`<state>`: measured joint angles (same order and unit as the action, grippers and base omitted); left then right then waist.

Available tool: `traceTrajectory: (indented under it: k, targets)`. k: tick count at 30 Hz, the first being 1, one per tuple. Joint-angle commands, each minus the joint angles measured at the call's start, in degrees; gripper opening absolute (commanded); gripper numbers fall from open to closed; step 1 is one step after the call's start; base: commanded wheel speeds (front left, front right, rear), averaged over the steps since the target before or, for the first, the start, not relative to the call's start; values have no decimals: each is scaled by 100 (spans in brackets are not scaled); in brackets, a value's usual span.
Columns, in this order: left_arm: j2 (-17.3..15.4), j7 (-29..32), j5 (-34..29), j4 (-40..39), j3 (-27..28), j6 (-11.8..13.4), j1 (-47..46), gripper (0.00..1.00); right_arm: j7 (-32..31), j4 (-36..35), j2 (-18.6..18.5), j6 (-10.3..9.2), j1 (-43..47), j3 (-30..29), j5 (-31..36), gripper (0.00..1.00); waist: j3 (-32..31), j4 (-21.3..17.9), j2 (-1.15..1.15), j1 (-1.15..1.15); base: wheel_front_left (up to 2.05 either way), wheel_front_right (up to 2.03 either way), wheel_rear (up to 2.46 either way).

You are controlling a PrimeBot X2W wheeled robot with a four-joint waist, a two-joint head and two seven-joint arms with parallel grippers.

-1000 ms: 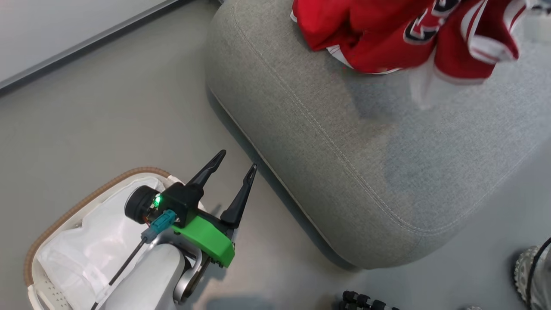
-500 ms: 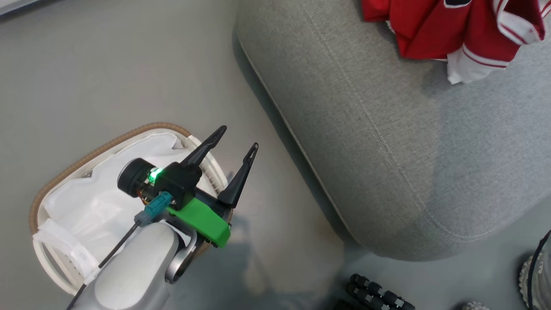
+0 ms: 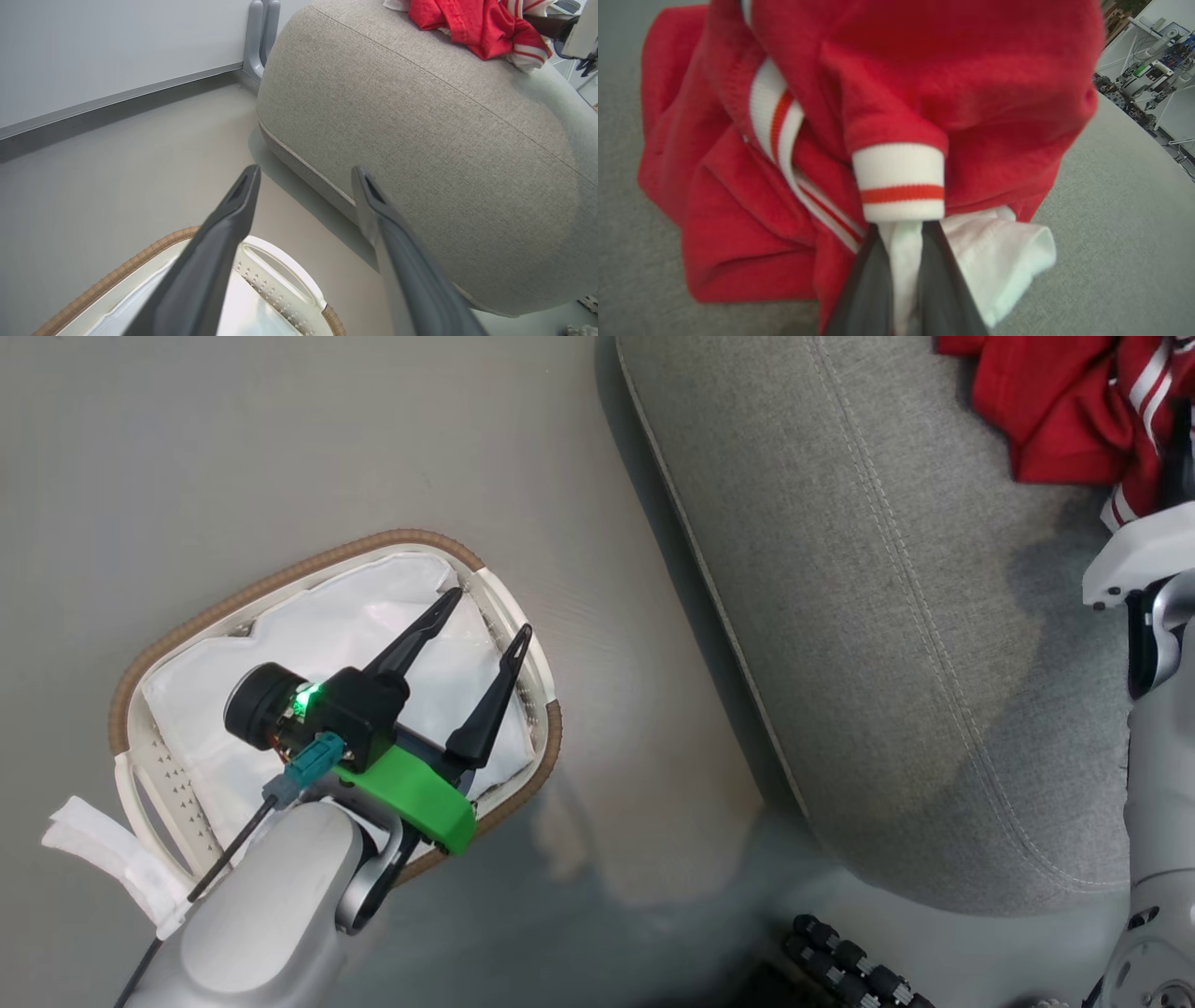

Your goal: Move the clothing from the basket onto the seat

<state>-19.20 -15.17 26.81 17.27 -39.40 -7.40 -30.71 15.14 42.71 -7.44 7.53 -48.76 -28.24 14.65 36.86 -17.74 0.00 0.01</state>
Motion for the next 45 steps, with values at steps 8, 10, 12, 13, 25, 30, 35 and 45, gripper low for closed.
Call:
traceTrajectory:
  k: [8,10,12,13,25,30,35,45]
  targets:
    - [211,4,53,102,171,-18,247,100,2,-608,121,-8,826,42,-381,100,-600,-78,0,-1,0,0,0]
    - [278,4,60,149,237,-18,349,100,2,-844,165,-8,1081,142,-511,100,-793,-83,0,-1,0,0,0]
    - [345,4,38,192,340,-18,441,100,2,-1086,186,-7,1283,252,-649,100,-969,-73,0,-1,0,0,0]
    - [369,4,27,225,399,-18,501,100,2,-1206,199,-8,1405,348,-711,100,-1074,-62,0,-1,0,0,0]
    - [774,4,-199,469,1230,-18,1199,100,2,-2149,384,-7,2264,1638,-1539,100,-1937,345,0,-1,0,0,0]
    - [919,4,-345,537,1721,-18,1391,100,2,-2352,440,-7,2353,2127,-1853,100,-2190,669,0,-1,0,0,0]
    - [1065,5,-565,652,2323,-13,1559,100,2,-2254,441,-7,2382,2601,-2200,100,-2404,1009,0,-1,0,0,0]
    - [1319,5,-1077,938,3423,37,1830,100,2,-2095,441,-7,2602,3069,-2556,100,-2650,1466,0,-1,0,0,0]
